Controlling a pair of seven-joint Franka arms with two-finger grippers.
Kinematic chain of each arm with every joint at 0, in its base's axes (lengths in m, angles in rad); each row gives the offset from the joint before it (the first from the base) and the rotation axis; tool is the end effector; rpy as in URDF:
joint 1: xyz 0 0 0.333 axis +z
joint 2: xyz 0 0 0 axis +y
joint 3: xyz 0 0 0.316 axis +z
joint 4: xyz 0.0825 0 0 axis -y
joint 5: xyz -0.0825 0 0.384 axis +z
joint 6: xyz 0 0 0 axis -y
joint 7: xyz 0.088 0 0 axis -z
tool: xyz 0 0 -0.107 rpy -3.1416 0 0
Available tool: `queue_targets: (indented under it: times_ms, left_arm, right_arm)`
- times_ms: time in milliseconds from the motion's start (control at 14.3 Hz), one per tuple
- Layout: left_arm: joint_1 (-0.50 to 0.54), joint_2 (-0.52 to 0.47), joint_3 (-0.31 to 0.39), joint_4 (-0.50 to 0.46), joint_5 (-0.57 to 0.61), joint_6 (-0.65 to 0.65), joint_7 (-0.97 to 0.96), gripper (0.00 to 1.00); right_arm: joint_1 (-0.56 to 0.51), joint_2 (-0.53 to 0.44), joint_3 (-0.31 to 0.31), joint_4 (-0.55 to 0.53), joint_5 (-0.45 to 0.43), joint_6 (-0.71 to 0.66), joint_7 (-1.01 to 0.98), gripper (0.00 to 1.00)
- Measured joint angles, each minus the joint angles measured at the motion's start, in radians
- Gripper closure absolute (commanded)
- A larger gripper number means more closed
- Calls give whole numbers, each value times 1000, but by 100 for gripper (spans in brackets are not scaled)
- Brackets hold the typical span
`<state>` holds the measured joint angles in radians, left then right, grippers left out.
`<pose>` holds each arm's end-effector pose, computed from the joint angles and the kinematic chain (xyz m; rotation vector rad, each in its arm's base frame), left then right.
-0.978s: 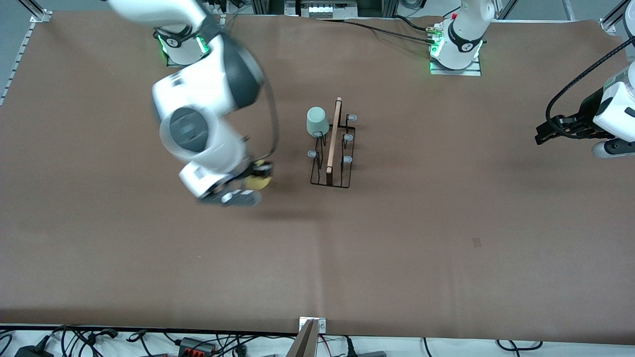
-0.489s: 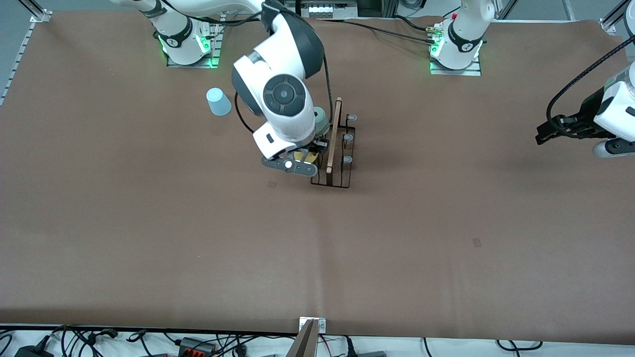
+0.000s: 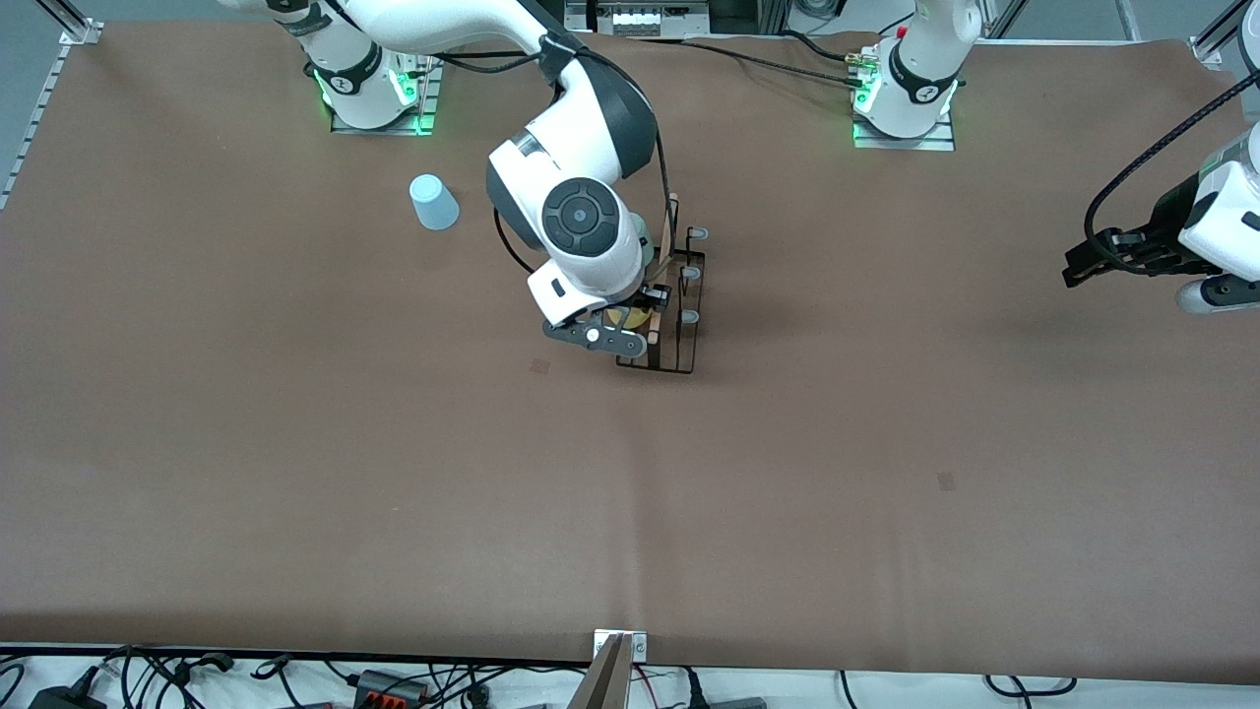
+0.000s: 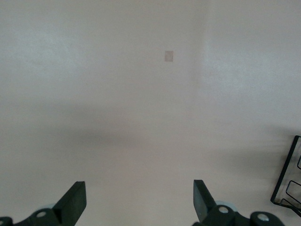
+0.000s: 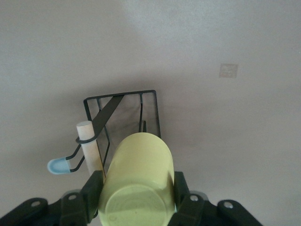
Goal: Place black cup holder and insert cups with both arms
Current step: 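Lower the yellow cup onto a holder peg with the right gripper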
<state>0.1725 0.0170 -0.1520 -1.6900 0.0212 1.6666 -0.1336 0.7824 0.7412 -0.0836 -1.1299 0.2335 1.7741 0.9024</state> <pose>0.5629 0.0142 0.5668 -3.1113 -0.2363 0.0610 0.5441 0.5069 0.3630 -3.0561 0.3724 0.2892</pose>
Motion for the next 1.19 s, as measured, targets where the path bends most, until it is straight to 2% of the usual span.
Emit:
queue_targets:
  times_ms: [978,1048,1118,1188]
  left_arm:
    - [4,0,0,0,0,0,0,0]
    - [4,0,0,0,0,0,0,0]
    - [4,0,0,0,0,0,0,0]
    - [4,0,0,0,0,0,0,0]
  right_arm:
    - [0,31,-8,-35,0,16,0,68]
    - [0,37,-8,-35,0,24,0,61]
    - [1,41,-8,-35,0,30,0,4]
    - [1,44,-8,-35,0,32,0,0]
